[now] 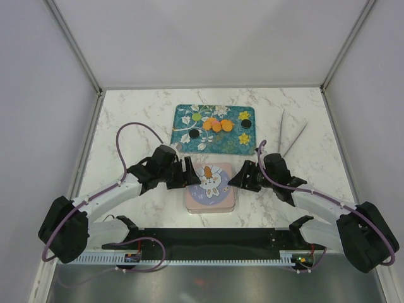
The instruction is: Pack the cookies
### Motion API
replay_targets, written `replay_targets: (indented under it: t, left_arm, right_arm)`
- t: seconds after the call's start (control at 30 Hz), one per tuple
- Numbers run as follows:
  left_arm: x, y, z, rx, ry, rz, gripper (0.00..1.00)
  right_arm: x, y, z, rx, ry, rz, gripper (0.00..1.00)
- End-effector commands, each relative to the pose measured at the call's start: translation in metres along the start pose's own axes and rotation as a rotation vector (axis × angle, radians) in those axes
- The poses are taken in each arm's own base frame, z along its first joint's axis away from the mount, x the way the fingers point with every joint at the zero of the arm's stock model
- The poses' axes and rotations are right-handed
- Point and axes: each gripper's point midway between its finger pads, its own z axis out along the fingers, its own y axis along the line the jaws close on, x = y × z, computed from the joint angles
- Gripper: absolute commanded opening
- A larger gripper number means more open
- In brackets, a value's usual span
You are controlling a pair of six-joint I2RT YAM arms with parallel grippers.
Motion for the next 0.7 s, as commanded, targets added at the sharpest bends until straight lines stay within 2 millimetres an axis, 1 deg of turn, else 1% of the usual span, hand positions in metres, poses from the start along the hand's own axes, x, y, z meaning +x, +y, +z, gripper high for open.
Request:
replay_targets:
  t: [0.0, 0.17, 0.5, 0.67]
  left_arm:
    - [-0.013, -0.018, -0.004, 0.032, -0.035, -0.001, 0.81]
    - [-0.016, -0.022, -0.008, 0.04, -0.041, 0.003, 0.81]
    - [-0.021, -0.036, -0.017, 0.08, -0.042, -0.001, 0.81]
    - [-0.02, -0.036, -0.014, 0.077, -0.026, -0.002, 0.81]
  right_arm:
    - [-0.014, 0.014, 0.003, -0.036, -0.044, -0.027, 0.64]
    - [-0.014, 0.016, 0.004, -0.039, -0.04, -0.024, 0.63]
    - [-0.012, 0.022, 0.007, -0.041, -0.038, -0.041, 0.73]
    - [-0.013, 0.021, 0.008, -0.034, -0.039, -0.04, 0.74]
